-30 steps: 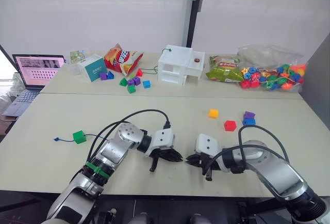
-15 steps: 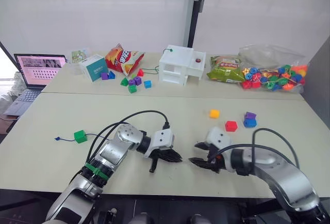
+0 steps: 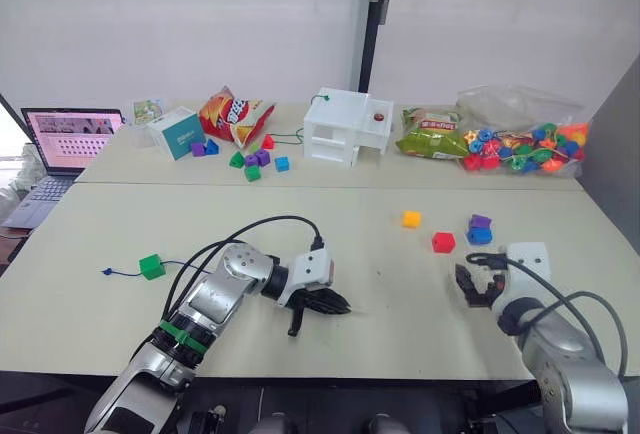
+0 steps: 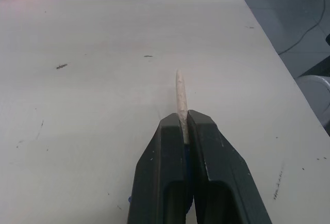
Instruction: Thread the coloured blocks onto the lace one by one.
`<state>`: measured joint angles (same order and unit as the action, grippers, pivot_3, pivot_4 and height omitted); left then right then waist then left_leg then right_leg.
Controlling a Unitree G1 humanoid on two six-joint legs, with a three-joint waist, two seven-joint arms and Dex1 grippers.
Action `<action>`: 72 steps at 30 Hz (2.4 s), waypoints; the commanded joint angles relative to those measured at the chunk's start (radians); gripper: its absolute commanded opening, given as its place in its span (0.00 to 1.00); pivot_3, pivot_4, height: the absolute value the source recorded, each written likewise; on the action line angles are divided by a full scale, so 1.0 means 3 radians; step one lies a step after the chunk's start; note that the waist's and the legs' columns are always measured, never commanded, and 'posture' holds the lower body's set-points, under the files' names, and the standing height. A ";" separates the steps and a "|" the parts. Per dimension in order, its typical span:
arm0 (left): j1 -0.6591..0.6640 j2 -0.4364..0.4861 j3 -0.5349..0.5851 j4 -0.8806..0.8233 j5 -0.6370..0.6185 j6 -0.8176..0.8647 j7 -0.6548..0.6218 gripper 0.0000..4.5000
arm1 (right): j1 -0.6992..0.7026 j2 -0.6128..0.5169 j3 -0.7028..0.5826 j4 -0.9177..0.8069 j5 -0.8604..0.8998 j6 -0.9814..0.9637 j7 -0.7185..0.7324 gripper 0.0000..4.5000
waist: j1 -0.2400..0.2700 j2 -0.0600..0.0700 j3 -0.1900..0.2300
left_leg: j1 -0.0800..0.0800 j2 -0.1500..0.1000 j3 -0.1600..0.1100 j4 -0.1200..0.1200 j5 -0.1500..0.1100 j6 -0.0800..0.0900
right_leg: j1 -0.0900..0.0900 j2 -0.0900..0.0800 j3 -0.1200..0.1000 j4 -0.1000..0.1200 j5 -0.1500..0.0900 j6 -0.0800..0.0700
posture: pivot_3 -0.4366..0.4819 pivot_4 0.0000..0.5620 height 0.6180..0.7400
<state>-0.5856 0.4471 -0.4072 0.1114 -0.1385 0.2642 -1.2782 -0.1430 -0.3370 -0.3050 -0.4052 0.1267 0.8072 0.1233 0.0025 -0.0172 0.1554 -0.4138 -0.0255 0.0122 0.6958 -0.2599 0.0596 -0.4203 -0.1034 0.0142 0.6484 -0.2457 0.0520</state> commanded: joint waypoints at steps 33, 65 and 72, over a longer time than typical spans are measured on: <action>0.0122 0.0105 0.0116 -0.0320 -0.0038 0.0062 0.0184 0.00 | -0.1053 -0.0266 0.0003 0.2017 -0.0002 -0.1025 0.0122 0.27 | -0.0045 0.0004 -0.0001 | -0.0002 0.0003 0.0001 -0.0005 0.0000 0.0000 | -0.0002 0.0001 0.0001 -0.0001 0.0000 0.0000 | 0.48 0.27 1.00; 0.0057 0.0203 0.0212 -0.0189 -0.0076 0.0035 0.0125 0.00 | 0.0505 0.0357 0.1532 -0.1200 0.0528 0.0770 -0.0214 0.64 | -0.0049 0.0010 -0.0004 | 0.0004 0.0003 -0.0006 -0.0002 -0.0001 0.0002 | 0.0002 0.0005 -0.0002 -0.0002 0.0000 0.0001 | 0.48 0.27 1.00; 0.0127 0.0279 0.0250 -0.0372 -0.0127 0.0143 0.0144 0.00 | 0.0102 -0.0339 0.1135 -0.1611 0.1127 0.1167 0.0607 0.99 | -0.0043 0.0010 -0.0003 | 0.0000 0.0003 -0.0006 -0.0001 -0.0001 0.0002 | 0.0001 0.0004 -0.0003 -0.0003 0.0000 0.0001 | 0.48 0.27 1.00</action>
<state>-0.5471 0.5247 -0.3519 0.0466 -0.1593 0.3030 -1.2358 -0.0887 -0.4067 0.0684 -0.8336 0.4013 1.1345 0.2300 -0.0105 -0.0143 0.1544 -0.4136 -0.0244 0.0100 0.6953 -0.2602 0.0603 -0.4198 -0.1020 0.0131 0.6474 -0.2457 0.0523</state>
